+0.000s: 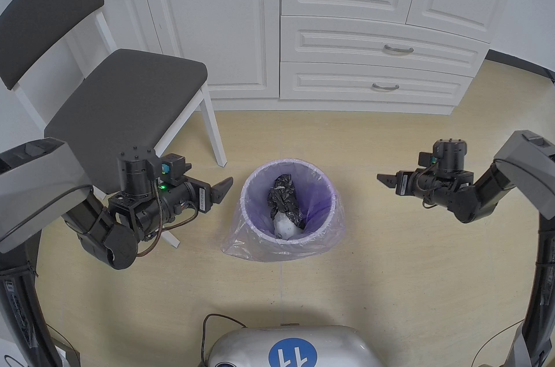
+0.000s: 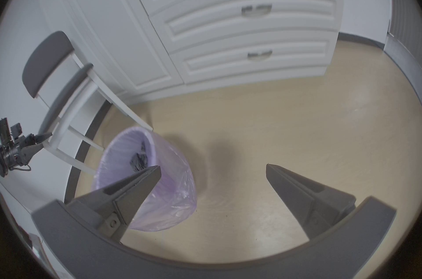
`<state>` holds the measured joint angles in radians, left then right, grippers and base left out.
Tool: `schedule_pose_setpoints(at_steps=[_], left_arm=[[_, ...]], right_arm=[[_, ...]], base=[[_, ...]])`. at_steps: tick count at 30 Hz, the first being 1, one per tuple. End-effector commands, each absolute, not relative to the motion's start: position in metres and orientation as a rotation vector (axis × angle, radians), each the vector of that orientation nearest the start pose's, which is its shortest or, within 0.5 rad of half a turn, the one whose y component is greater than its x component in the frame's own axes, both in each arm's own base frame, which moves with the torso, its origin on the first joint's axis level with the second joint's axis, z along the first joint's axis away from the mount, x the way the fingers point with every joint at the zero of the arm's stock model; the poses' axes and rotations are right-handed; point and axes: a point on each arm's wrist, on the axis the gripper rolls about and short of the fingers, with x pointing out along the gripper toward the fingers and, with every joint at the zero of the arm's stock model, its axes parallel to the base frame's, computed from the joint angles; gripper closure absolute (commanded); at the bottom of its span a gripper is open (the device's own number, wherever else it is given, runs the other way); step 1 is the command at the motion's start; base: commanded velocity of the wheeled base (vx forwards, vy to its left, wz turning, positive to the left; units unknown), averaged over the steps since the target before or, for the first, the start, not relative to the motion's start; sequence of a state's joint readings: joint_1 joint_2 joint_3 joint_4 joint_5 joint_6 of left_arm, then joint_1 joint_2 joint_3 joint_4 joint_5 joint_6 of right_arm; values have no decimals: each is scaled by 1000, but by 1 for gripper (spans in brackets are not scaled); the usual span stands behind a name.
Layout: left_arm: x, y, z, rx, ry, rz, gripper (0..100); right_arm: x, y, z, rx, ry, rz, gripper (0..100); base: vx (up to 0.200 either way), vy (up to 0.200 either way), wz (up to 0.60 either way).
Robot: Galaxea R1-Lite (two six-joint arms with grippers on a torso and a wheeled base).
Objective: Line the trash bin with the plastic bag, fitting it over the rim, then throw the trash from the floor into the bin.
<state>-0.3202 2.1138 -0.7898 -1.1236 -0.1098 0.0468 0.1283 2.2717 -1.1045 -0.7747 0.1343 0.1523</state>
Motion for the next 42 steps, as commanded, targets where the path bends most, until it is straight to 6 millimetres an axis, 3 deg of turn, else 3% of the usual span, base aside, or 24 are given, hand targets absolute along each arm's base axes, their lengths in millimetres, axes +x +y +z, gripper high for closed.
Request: schedule_pose_setpoints(at_steps=[1, 3, 5, 21, 22, 27, 32, 33, 35, 39, 42], left_arm=[[327, -116, 127, -29, 27, -441, 0], [326, -115, 129, -33, 20, -440, 0], [314, -109, 153, -85, -65, -437, 0], [253, -75, 238, -148, -357, -314, 0], [243, -67, 250, -151, -408, -296, 0], [228, -39, 274, -127, -511, -197, 0], [226, -5, 278, -83, -537, -54, 0], [226, 11, 276, -63, -532, 16, 0], [226, 18, 275, -55, -528, 46, 0], [234, 66, 261, -4, -475, 242, 0], [251, 83, 243, 40, -411, 299, 0]], right_arm=[[369, 43, 132, 142, 195, 230, 0], [367, 43, 133, 142, 188, 231, 0], [348, 39, 150, 144, 90, 226, 0], [275, 19, 215, 143, -270, 148, 0], [266, 15, 223, 146, -318, 118, 0], [243, 7, 236, 154, -423, 48, 0], [222, 7, 247, 160, -487, 54, 0], [214, 8, 250, 163, -503, 63, 0], [209, 8, 252, 167, -514, 67, 0], [192, 8, 256, 189, -539, 78, 0], [191, 8, 252, 189, -526, 79, 0]], base=[[0, 0, 0], [0, 0, 0], [0, 0, 0], [0, 0, 0], [0, 0, 0], [0, 0, 0], [0, 0, 0], [0, 0, 0], [0, 0, 0], [0, 0, 0], [0, 0, 0]])
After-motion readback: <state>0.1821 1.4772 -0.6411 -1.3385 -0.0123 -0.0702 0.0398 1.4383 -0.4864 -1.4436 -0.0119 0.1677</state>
